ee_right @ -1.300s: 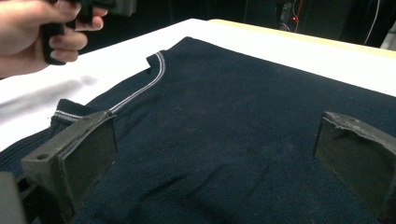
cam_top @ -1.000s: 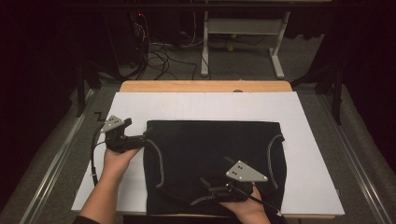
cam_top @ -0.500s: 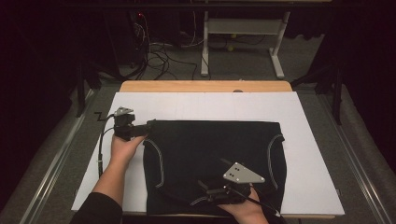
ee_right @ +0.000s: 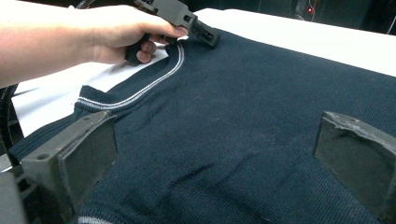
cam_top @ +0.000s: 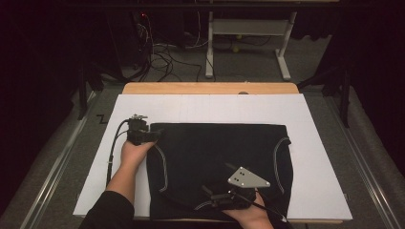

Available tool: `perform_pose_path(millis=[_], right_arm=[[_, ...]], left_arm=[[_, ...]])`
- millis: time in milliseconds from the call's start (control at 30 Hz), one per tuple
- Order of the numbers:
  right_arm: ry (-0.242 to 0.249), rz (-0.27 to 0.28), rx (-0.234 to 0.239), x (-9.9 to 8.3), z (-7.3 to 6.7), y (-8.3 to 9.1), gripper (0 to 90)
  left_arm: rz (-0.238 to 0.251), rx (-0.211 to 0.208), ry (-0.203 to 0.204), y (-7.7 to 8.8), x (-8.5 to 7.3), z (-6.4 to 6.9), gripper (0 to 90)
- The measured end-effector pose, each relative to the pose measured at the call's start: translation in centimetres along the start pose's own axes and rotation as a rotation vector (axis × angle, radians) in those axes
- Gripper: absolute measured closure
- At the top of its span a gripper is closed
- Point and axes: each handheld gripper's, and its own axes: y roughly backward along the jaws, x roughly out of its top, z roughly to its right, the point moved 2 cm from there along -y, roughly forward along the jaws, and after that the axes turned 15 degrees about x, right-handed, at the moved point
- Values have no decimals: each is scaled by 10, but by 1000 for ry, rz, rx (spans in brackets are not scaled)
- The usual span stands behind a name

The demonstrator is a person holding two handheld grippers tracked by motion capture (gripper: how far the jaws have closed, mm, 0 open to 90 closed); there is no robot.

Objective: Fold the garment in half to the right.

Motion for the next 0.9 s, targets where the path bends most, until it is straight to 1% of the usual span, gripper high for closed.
perform_pose_path(millis=[67,100,133,167,233,467,633,733,833,900], right_arm=[[-2,-2,1,-1,0,-1,0],[-3,-4,2,-1,0,-1,0],[-2,-6,3,-1,0,-2,0],[-2,-9,3,-2,-1,-2,0],[-2,-11,4,-2,-1,-3,0],[-3,-8,10,-2,-3,-4,0],[-6,-7,15,-2,-5,-4,0],[-4,-11,20,-2,-6,-5,2],[1,-16,26,-3,-7,-7,2],[3,-23,34,-3,-10,-9,2]], left_arm=[[0,17,-23,0,0,3,214],[2,34,-40,0,-1,4,262],[3,49,-53,0,-1,6,285],[3,55,-56,0,-1,8,311],[5,57,-52,1,-2,11,363],[13,73,-39,2,-4,15,451],[20,56,-39,3,-6,18,554],[22,26,-41,3,-7,19,647],[22,-3,-31,4,-7,18,712],[22,-13,-20,4,-8,16,729]])
